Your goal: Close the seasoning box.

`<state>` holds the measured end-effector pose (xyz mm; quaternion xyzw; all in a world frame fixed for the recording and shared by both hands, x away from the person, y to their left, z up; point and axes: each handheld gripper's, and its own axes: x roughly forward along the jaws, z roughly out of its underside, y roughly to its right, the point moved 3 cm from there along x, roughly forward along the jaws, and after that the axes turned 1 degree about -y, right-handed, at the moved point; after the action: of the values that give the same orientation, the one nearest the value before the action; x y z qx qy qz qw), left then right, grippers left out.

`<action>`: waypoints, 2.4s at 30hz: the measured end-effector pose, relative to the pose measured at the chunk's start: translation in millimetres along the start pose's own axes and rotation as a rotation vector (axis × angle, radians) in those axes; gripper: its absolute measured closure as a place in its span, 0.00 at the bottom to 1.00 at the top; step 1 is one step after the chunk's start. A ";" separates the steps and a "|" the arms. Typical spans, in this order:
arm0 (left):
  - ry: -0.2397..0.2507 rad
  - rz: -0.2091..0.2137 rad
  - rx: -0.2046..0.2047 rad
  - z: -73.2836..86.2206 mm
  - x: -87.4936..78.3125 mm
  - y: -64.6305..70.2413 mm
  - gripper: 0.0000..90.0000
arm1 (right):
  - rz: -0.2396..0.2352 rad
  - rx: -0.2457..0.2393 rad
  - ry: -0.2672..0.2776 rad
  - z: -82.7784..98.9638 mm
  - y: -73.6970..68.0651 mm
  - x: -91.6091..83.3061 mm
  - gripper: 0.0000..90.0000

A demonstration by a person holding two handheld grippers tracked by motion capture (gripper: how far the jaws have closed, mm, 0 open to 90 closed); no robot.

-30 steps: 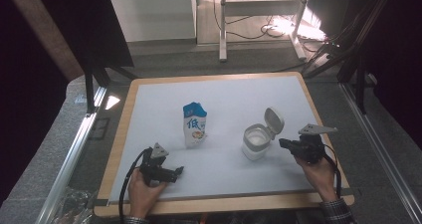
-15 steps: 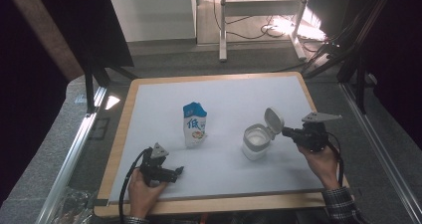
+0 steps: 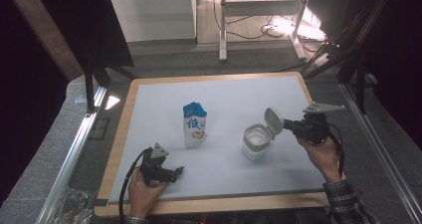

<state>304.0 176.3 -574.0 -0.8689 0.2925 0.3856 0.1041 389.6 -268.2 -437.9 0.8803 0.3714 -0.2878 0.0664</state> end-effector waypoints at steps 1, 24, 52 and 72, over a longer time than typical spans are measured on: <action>0.000 0.001 -0.001 0.0 0.0 0.1 0.04 | -0.007 0.003 0.003 -2.2 -0.7 -0.7 0.99; 0.005 -0.001 -0.002 -0.1 0.3 0.1 0.04 | -0.062 -0.037 -0.023 -12.3 -17.8 13.9 0.99; 0.005 -0.002 -0.003 -0.1 0.3 0.2 0.04 | 0.070 -0.125 -0.057 -10.2 -17.8 -2.4 0.51; 0.006 -0.001 -0.006 -0.1 0.4 0.4 0.04 | 0.121 -0.135 -0.079 16.4 -14.3 -17.2 0.42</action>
<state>304.1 175.8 -574.2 -0.8706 0.2910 0.3837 0.1008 362.6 -274.0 -440.6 0.8826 0.3331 -0.2919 0.1574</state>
